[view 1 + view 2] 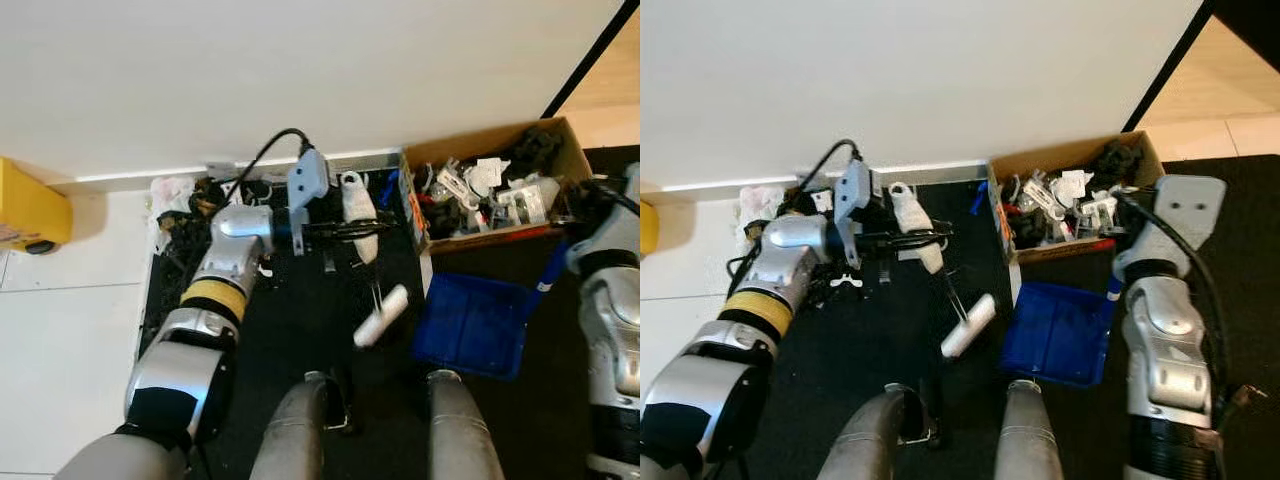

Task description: Sweep floor

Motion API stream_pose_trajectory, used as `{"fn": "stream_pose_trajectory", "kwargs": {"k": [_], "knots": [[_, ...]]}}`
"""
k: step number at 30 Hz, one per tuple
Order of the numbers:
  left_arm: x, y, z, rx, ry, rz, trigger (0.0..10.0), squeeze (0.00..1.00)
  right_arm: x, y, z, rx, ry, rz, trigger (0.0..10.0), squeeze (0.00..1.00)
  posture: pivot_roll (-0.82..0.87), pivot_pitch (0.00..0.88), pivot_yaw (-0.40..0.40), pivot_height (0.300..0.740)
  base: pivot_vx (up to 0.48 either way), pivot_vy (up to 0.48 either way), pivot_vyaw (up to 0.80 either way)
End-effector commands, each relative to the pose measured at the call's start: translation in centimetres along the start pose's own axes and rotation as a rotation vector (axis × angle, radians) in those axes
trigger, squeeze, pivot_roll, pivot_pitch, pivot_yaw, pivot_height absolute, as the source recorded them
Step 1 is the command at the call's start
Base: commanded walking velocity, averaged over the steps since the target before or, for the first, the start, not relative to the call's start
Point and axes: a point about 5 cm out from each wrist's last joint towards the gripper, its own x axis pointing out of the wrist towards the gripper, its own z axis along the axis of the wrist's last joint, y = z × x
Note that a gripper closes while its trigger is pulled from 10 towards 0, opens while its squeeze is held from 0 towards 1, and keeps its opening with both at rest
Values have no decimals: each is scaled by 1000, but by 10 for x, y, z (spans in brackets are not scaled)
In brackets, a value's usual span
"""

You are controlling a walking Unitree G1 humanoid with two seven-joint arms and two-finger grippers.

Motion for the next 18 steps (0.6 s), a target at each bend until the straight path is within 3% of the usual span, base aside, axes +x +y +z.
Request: {"fn": "stream_pose_trajectory", "kwargs": {"k": [1, 6, 10, 18], "knots": [[-11, 6, 8, 69, 3, 54, 10000, 0, -2, 25, -16, 96, 48, 100, 10000, 0, 92, 273, 172, 740, 0, 0, 0], [-24, 7, 15, 83, 8, 140, 10000, 0, 1, 42, -20, 130, 40, 142, 10000, 0, 115, 248, 177, 740, 0, 0, 0], [-29, -1, 12, 81, 15, 208, 10000, 0, 2, 54, -30, 136, 49, 162, 10000, 0, 140, 220, 178, 740, 0, 0, 0], [-32, -8, 0, 60, 79, 291, 10000, 0, 11, 55, -30, 125, 17, 171, 10000, 0, 144, 198, 172, 740, 0, 0, 0]]}}
